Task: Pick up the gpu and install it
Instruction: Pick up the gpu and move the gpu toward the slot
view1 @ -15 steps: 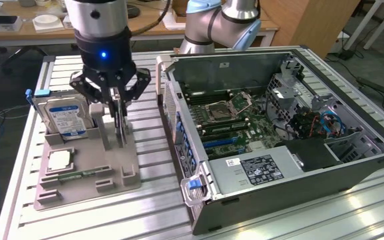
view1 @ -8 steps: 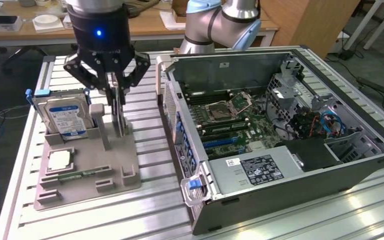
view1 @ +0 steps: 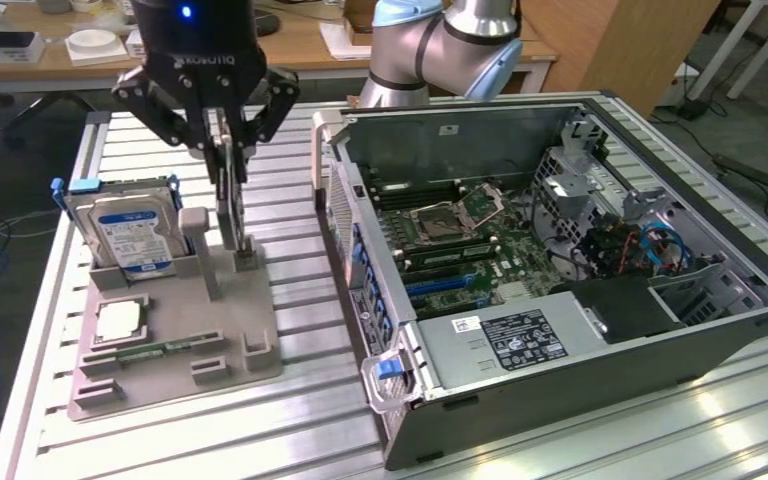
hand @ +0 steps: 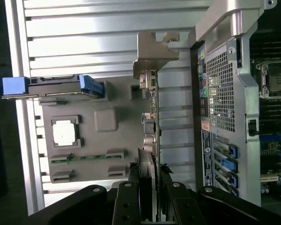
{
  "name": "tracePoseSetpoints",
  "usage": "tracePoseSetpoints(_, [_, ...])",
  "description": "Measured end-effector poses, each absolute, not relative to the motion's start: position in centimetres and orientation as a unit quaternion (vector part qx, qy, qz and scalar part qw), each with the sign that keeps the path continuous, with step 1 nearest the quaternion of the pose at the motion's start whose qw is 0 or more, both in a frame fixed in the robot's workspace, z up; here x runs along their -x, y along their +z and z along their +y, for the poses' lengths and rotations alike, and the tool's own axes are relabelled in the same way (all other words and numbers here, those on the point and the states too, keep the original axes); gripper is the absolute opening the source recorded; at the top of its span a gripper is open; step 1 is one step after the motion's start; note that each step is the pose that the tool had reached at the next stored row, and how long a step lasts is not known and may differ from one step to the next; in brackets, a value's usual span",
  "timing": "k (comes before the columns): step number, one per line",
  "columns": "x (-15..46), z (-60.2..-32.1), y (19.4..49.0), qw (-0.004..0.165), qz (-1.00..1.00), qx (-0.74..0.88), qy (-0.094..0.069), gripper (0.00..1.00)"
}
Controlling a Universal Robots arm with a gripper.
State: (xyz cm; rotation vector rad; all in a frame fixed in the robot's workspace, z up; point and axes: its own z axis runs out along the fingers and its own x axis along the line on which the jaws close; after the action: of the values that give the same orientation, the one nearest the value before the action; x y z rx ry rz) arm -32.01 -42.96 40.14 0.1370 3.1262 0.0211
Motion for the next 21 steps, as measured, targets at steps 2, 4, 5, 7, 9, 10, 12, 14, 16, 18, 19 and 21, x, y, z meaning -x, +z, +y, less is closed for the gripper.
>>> tracePoseSetpoints(2, [32.0,-43.0,40.8,0.006,0.999,-0.045,0.007,0.27])
tracePoseSetpoints(4, [32.0,-42.9,41.3,0.006,0.999,-0.046,0.007,0.27])
tracePoseSetpoints(5, [32.0,-42.8,41.4,0.006,0.999,-0.046,0.007,0.27])
tracePoseSetpoints(7, [32.0,-42.7,41.4,0.006,0.999,-0.045,0.007,0.27])
tracePoseSetpoints(9, [32.0,-42.7,41.5,0.006,0.999,-0.043,0.007,0.27])
tracePoseSetpoints(10, [32.0,-42.7,41.5,0.006,0.999,-0.040,0.007,0.27])
tracePoseSetpoints(12, [31.9,-42.6,41.5,0.006,0.999,-0.033,0.007,0.27])
tracePoseSetpoints(14, [31.8,-42.6,41.5,0.006,1.000,-0.028,0.007,0.27])
tracePoseSetpoints(16, [31.5,-42.6,41.5,0.006,1.000,-0.027,0.007,0.27])
tracePoseSetpoints(18, [31.3,-42.6,41.5,0.006,1.000,-0.027,0.007,0.27])
tracePoseSetpoints(19, [31.1,-42.6,41.5,0.006,1.000,-0.027,0.007,0.27])
tracePoseSetpoints(21, [30.7,-42.6,41.5,0.006,1.000,-0.027,0.007,0.27])
